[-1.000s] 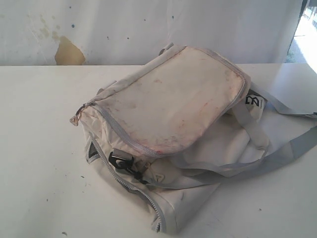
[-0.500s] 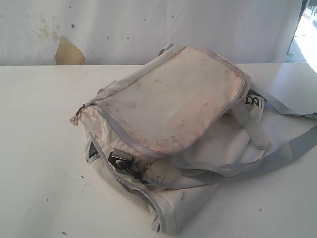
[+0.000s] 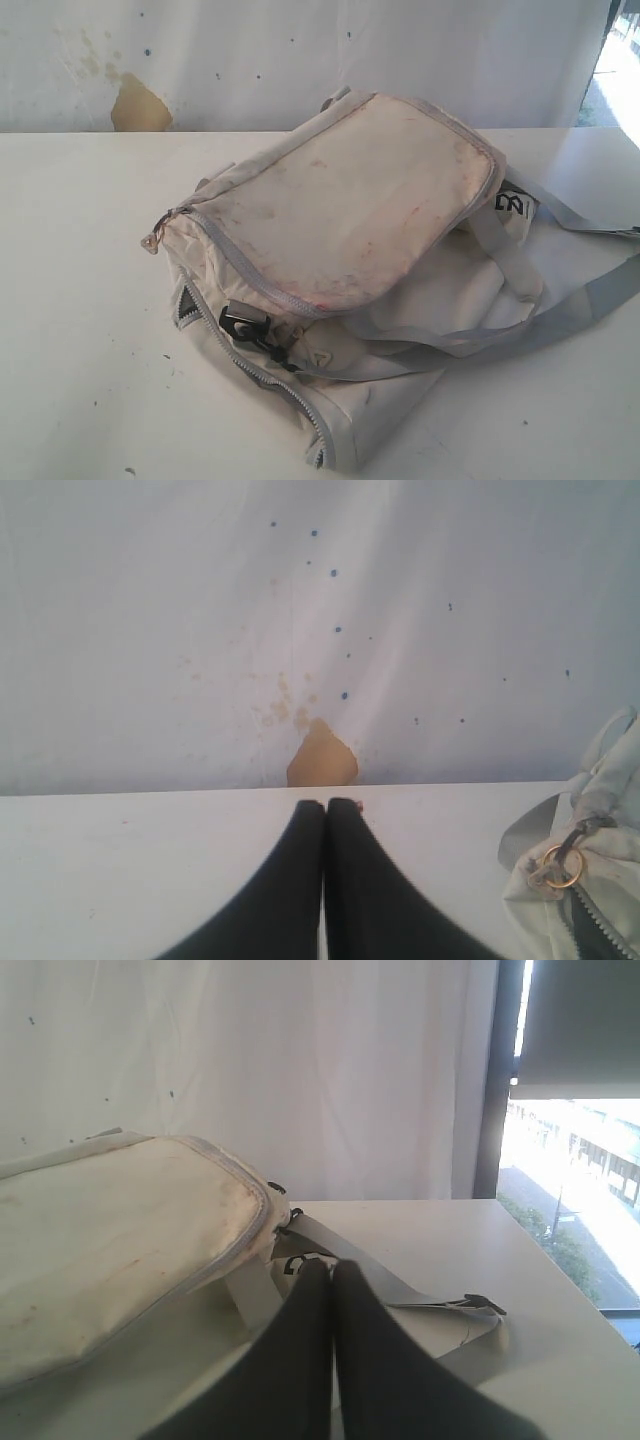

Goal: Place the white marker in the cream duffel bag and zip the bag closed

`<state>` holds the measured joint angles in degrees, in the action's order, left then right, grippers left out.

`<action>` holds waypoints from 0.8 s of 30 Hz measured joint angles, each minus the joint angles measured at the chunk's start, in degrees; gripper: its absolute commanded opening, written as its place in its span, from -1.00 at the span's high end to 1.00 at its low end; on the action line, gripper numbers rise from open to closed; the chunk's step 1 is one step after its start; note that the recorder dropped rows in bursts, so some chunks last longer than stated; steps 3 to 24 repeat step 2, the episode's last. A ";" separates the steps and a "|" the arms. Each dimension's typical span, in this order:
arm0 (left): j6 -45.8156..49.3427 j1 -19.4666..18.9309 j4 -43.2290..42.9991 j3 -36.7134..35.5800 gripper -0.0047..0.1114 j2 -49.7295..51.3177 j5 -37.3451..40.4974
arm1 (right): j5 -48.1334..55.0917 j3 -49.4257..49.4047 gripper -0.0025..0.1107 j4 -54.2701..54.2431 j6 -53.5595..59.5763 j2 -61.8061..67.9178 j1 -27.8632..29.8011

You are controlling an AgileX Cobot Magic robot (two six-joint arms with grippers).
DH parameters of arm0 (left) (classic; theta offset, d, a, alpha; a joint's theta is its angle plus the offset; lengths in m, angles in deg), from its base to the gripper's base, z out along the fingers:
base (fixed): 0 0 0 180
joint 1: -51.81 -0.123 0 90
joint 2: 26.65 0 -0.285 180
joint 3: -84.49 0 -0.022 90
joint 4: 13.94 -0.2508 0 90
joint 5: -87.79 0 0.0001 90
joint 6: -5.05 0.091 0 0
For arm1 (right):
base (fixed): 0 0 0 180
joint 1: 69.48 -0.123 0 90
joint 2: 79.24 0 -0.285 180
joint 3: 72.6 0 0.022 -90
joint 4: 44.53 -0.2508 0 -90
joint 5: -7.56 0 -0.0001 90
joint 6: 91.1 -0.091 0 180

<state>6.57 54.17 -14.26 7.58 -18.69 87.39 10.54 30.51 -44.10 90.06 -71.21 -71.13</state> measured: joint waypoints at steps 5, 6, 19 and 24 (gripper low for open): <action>0.00 0.00 0.00 0.00 0.92 0.00 0.00 | 0.00 0.00 0.96 0.00 0.00 0.00 0.00; 0.00 0.00 0.00 0.00 0.92 0.00 0.00 | 0.00 0.00 0.96 0.00 0.00 0.00 0.00; 0.00 0.00 0.00 0.00 0.92 0.00 0.00 | 0.00 0.00 0.96 0.00 0.00 0.00 0.00; 0.00 0.00 0.00 0.00 0.92 0.00 0.00 | 0.00 0.00 0.96 0.00 0.00 0.00 0.00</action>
